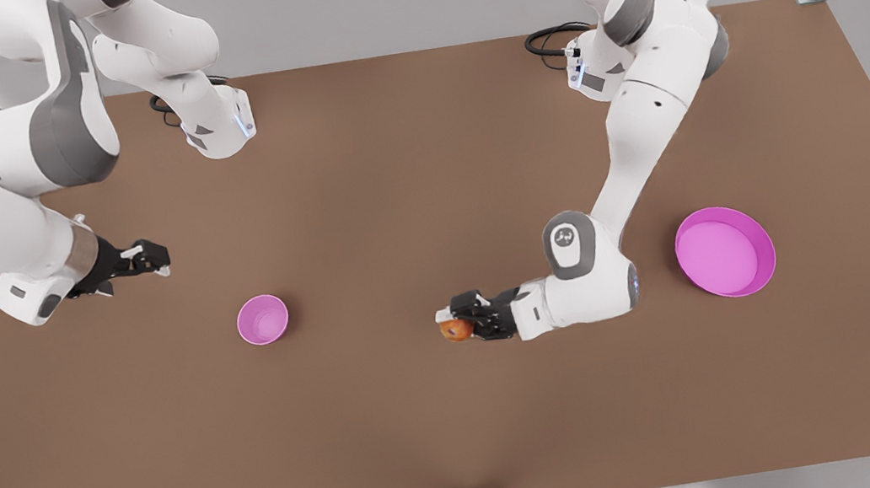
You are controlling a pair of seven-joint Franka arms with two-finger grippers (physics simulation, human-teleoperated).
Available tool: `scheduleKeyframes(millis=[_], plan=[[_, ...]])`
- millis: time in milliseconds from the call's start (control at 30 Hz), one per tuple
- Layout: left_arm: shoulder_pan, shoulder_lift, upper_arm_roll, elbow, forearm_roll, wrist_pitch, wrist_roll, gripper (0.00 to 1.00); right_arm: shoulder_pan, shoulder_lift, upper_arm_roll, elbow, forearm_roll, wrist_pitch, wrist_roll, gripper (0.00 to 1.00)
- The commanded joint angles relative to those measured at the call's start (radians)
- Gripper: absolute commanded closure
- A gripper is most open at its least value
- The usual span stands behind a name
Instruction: Use the left arm to pick up the apple from the plate, transfer it to the gripper of the right arm, and then use the right arm to place it into the bowl
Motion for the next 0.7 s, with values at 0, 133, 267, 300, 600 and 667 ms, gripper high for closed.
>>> scheduleKeyframes(millis=[0,133,267,300,600,667], plan=[[-0.038,0.056,-0.033,0.081,-0.192,0.122,0.877,0.33,0.005,0.020,0.002,0.027,0.056,0.010,0.106,0.00],[-0.057,0.124,-0.062,0.144,-0.330,0.132,1.320,0.33,0.019,0.113,0.004,0.068,0.314,0.151,0.312,0.00],[-0.080,0.124,-0.067,0.151,-0.379,0.134,1.523,0.33,0.044,0.207,0.004,0.047,0.660,0.278,0.318,0.00],[-0.098,0.124,-0.067,0.153,-0.403,0.135,1.533,0.33,0.065,0.233,0.002,0.015,0.752,0.318,0.318,0.00],[-0.121,0.124,-0.067,0.167,-0.449,0.148,1.650,0.33,0.041,0.409,0.001,-0.027,1.147,0.412,0.002,0.00],[-0.129,0.125,-0.066,0.167,-0.451,0.148,1.653,0.33,0.042,0.445,0.001,-0.028,1.197,0.412,-0.082,0.00]])
